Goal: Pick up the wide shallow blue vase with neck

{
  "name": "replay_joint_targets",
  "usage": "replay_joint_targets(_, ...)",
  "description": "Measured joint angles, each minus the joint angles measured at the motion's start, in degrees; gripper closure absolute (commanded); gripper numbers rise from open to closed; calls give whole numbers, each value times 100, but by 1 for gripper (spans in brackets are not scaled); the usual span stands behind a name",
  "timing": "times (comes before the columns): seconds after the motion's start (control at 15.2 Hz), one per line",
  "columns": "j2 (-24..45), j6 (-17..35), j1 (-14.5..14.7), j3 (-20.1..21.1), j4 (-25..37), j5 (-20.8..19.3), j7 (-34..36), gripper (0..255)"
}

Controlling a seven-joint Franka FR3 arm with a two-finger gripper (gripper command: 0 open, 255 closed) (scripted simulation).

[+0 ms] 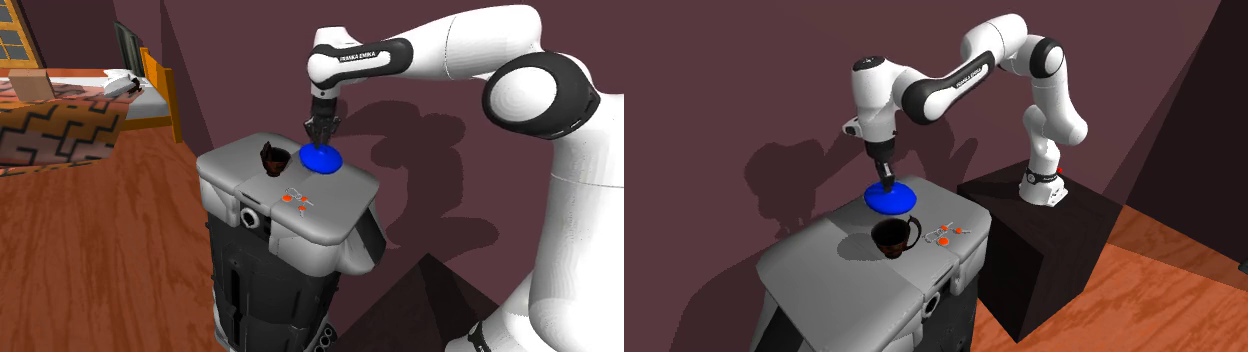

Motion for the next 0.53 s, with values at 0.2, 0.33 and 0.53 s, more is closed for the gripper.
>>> replay_joint_targets(0.2, -58, -197, 5, 3, 138, 4, -13, 255)
replay_joint_targets(0.33, -64, -369, 7, 3, 307, 8, -28, 255)
replay_joint_targets(0.53, -78, -542, 9, 3, 466, 12, -43, 255)
